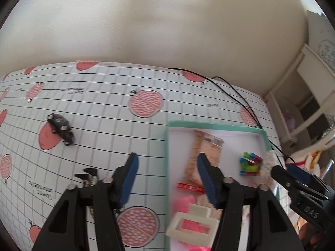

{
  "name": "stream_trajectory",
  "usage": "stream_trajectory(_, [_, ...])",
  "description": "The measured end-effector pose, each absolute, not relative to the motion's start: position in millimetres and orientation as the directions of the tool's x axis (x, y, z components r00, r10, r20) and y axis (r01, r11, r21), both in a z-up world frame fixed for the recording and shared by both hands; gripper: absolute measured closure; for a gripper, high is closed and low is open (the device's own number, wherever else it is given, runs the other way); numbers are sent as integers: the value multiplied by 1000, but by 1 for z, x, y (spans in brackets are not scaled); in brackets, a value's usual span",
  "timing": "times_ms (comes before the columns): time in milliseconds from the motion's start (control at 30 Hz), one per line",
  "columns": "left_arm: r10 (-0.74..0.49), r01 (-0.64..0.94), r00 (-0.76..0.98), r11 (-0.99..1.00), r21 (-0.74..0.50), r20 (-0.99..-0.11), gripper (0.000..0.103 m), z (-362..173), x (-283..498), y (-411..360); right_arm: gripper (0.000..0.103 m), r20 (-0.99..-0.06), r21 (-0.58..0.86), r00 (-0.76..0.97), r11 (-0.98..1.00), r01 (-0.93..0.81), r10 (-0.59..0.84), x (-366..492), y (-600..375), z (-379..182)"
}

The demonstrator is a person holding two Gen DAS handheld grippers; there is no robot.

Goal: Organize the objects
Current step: 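Withdraw both tools from the tray toward the black toy car and black hair clip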

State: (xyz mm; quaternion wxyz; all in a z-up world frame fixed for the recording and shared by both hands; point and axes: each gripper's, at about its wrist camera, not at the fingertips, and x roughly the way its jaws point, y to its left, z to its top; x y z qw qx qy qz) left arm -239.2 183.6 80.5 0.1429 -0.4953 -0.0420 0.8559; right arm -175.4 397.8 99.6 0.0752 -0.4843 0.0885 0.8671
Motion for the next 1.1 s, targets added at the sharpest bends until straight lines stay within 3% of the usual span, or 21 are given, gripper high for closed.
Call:
stream_trajectory(67, [266, -189, -486, -962, -197, -833, 34, 80, -241, 179, 27, -855, 81, -517, -972, -220, 46, -176, 398, 98])
stream_trajectory(100, [257, -184, -494, -964, -190, -830, 33, 80, -242, 177, 21, -854, 80, -518, -972, -222, 48, -176, 398, 98])
stream_trajectory(133, [253, -177, -504, -966, -187, -826, 25, 82, -242, 175, 16, -853, 78, -519, -970, -228, 53, -176, 398, 98])
stream_trajectory(167, [252, -173, -513, -967, -188, -821, 12, 82, -243, 173, 7, -850, 80, -524, -969, -233, 56, -176, 399, 98])
stream_trajectory(200, [250, -169, -521, -967, -189, -816, 7, 83, -242, 170, 1, -847, 82, -529, -969, -235, 57, -176, 399, 98])
stream_trajectory(367, [226, -146, -549, -974, -173, -805, 0, 85, -244, 164, 0, -837, 76, -542, -966, -246, 72, -175, 399, 100])
stream_trajectory(767, [229, -133, -548, -973, -187, -804, 0, 91, -251, 131, 0, -833, 55, -547, -972, -227, 81, -186, 375, 103])
stream_trajectory(1100, [184, -50, -560, -981, -189, -808, 0, 99, -264, 59, 0, -795, 83, -606, -992, -100, -6, -205, 299, 125])
